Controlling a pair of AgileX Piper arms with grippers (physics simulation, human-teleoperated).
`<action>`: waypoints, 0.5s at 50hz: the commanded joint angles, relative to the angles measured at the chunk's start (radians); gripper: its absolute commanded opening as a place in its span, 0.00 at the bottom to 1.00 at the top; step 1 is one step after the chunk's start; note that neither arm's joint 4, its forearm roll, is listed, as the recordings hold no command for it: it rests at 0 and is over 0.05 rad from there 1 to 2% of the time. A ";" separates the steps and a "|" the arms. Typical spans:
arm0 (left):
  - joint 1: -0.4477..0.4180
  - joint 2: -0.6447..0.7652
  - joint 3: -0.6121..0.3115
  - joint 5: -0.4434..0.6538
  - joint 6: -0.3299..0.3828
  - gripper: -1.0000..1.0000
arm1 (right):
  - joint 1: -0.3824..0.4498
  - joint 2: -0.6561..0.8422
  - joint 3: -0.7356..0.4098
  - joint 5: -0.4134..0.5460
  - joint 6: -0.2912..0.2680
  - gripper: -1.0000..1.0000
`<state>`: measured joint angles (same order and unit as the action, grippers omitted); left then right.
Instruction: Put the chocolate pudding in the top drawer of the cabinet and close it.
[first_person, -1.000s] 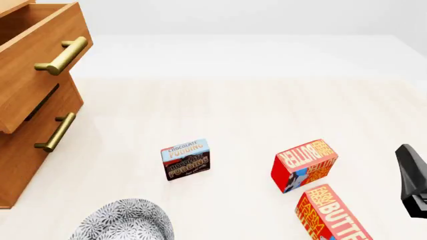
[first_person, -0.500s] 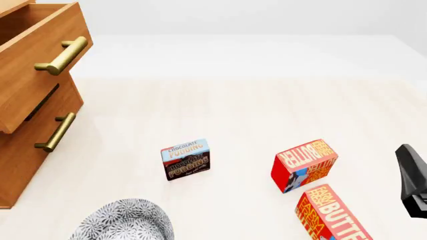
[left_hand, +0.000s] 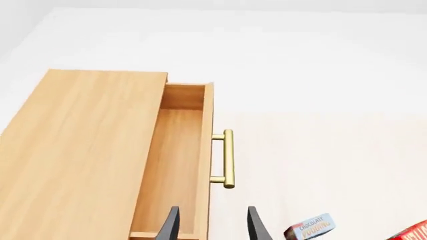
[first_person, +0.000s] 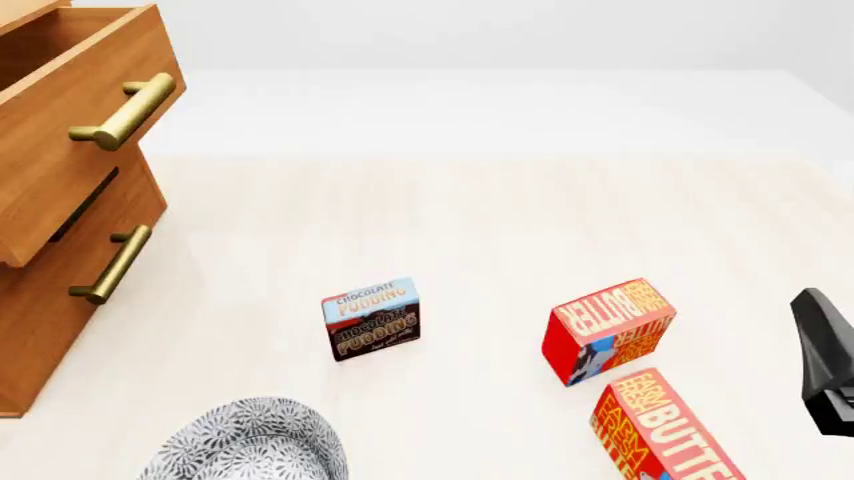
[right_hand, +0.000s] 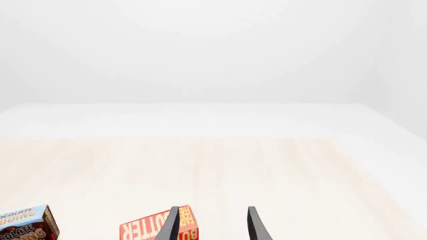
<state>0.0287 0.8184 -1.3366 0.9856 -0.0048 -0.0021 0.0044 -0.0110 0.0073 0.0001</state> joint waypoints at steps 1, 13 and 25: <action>0.029 0.104 -0.069 0.064 0.015 1.00 | 0.000 0.001 0.003 -0.003 0.001 1.00; 0.001 0.189 -0.045 0.090 -0.059 1.00 | 0.000 0.001 0.003 -0.003 0.001 1.00; 0.058 0.228 -0.067 0.084 -0.002 1.00 | 0.000 0.001 0.003 -0.003 0.001 1.00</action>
<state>0.0450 0.9997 -1.4102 1.0793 -0.0148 -0.0021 0.0044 -0.0110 0.0074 0.0001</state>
